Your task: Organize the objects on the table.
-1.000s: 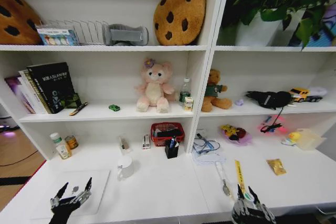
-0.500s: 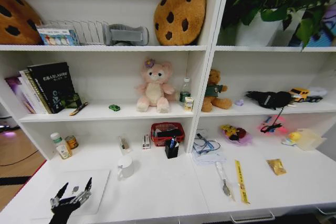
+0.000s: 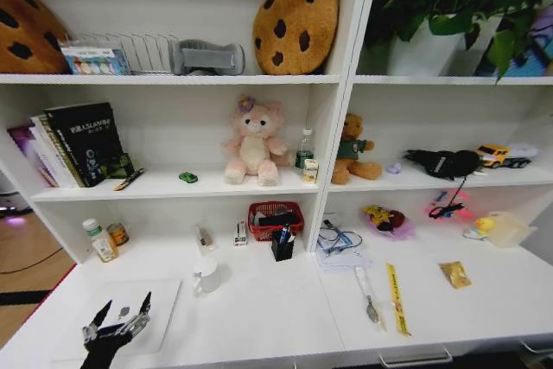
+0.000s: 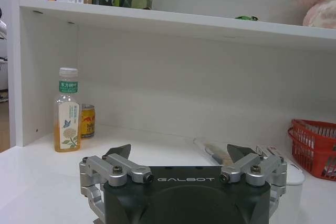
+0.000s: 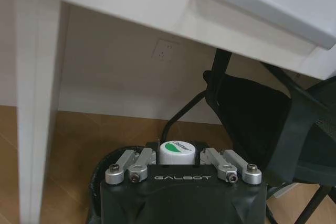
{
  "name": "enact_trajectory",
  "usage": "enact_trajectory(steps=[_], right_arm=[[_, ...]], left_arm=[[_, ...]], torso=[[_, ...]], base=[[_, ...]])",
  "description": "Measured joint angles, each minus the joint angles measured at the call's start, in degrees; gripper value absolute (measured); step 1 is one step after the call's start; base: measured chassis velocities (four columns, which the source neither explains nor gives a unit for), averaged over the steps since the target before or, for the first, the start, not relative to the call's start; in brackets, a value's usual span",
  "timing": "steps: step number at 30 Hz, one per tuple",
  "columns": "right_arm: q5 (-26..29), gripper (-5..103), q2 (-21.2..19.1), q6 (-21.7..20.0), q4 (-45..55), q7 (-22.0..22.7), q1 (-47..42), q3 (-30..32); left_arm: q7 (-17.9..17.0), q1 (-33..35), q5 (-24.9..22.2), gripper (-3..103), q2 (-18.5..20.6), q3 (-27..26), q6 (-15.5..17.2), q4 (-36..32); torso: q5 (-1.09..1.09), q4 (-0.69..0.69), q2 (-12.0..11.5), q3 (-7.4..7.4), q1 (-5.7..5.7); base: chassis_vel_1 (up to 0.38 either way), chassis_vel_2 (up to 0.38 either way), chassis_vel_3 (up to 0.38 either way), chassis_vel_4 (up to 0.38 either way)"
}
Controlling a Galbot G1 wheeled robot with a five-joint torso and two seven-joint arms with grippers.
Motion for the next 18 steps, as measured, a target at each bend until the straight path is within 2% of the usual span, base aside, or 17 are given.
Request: enact_trajectory(steps=[9, 16, 18], right_arm=[[1.7, 31, -0.3, 2.7, -14.6, -0.9, 13.5, 1.5], [2.5, 28, -1.0, 3.7, -18.4, -0.6, 18.7, 2.2], [2.6, 38, -1.3, 3.7, -18.7, -0.7, 18.6, 2.3]], left_arm=[[0.0, 0.0, 0.0, 100, 0.0, 0.0, 0.0, 0.0], [0.0, 0.0, 0.0, 100, 0.0, 0.0, 0.0, 0.0], [0.0, 0.0, 0.0, 100, 0.0, 0.0, 0.0, 0.0]], torso=[[0.0, 0.0, 0.0, 0.01, 0.0], [0.0, 0.02, 0.0, 0.0, 0.0], [-0.01, 0.0, 0.0, 0.0, 0.0]], base=[[0.0, 0.0, 0.0, 0.0], [0.0, 0.0, 0.0, 0.0], [0.0, 0.0, 0.0, 0.0]])
